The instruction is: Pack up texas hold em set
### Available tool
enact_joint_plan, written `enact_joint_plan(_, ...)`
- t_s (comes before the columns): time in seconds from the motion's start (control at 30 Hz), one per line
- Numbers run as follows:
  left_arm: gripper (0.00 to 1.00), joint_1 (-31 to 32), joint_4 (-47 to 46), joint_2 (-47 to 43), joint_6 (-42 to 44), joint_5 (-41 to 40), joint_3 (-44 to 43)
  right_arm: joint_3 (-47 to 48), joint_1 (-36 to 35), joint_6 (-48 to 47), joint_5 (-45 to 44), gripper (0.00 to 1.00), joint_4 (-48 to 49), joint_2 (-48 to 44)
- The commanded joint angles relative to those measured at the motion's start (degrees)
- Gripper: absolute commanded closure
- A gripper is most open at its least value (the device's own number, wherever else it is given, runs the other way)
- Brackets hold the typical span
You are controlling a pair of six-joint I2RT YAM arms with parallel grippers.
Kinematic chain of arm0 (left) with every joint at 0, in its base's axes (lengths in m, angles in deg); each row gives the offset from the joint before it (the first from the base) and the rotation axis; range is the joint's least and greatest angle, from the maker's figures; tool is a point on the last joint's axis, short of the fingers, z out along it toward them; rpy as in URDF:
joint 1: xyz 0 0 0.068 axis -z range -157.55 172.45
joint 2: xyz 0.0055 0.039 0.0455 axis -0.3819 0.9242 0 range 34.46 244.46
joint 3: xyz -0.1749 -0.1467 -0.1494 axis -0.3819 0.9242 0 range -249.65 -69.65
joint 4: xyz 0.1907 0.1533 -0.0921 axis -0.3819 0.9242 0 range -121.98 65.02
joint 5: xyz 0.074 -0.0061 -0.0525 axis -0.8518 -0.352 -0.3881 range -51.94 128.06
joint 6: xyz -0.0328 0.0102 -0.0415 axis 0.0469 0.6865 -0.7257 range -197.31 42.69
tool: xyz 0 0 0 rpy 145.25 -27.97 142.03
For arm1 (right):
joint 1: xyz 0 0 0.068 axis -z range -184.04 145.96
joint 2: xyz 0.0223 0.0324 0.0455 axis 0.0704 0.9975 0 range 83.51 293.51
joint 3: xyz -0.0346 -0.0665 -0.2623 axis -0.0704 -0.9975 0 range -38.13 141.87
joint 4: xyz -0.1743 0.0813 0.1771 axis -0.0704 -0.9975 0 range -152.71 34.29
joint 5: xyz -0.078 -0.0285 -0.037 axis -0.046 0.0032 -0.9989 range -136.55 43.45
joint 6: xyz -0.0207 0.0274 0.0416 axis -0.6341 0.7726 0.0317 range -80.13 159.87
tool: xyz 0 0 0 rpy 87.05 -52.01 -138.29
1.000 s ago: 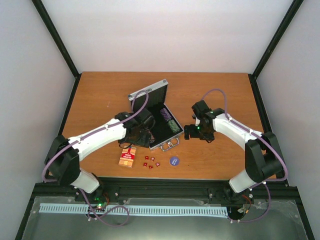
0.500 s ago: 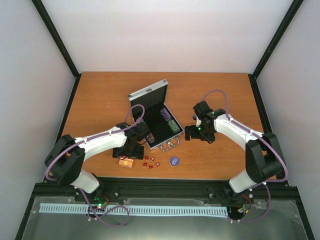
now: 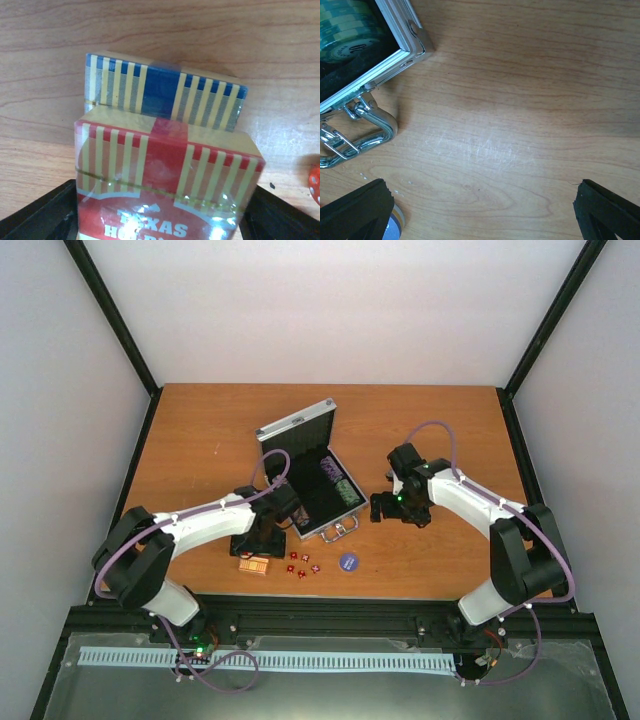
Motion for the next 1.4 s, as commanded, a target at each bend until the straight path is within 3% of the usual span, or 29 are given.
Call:
enact_joint_plan(0.0, 0.21, -0.4, -1.3, 1.4, -0.9, 0.3, 0.2, -0.7, 0.7, -0.8, 0.5, 0.0, 0.5, 0.4)
enact_joint_plan(0.2, 0.62, -0.5, 0.3, 0.9, -0.8, -0.6, -1.1, -1.4, 0.9, -1.0, 0.5, 0.0, 0.8, 0.5)
enact_joint_plan(0.27, 0.7, -0.5, 2.2, 0.6, -0.7, -1.2, -2.6, -1.6, 1.0, -1.0, 0.5, 0.0, 0.9, 0.5)
enact_joint_plan(0.47, 0.69, -0.5, 9.9, -1.9, 2.5, -5.3, -11.8, -2.1, 1.1, -1.3, 0.7, 0.0, 1.5, 0.5)
enact_joint_plan(0.63, 0.69, -0.5, 8.9, -1.5, 10.4, -4.8, -19.3, -2.4, 1.6, -0.8, -0.1, 0.0, 2.4, -0.1)
enact_joint_plan(0.83, 0.69, -0.4, 3.9, 6.1, 23.5, -1.7, -27.5, -0.6, 2.7, -0.4, -0.3, 0.0, 3.2, 0.2)
enact_joint_plan(0.9, 0.79, -0.5, 3.1, 9.6, 27.4, -1.9, -31.9, 0.2, 3.3, -0.3, -0.6, 0.0, 3.4, 0.1)
enact_joint_plan(0.97, 0.83, -0.5, 2.7, 13.2, 31.1, -3.3, -36.3, 0.6, 4.2, -0.1, -0.5, 0.0, 3.9, 0.0)
enact_joint_plan(1.2, 0.77, -0.5, 0.2, 22.6, 41.6, -3.7, -47.3, 1.9, 6.3, 0.3, 0.6, 0.0, 5.0, 0.2)
enact_joint_plan(1.37, 0.74, -0.5, -1.8, 24.2, 46.7, -4.5, -47.0, 1.2, 7.3, -0.3, 0.4, 0.0, 5.1, 0.3)
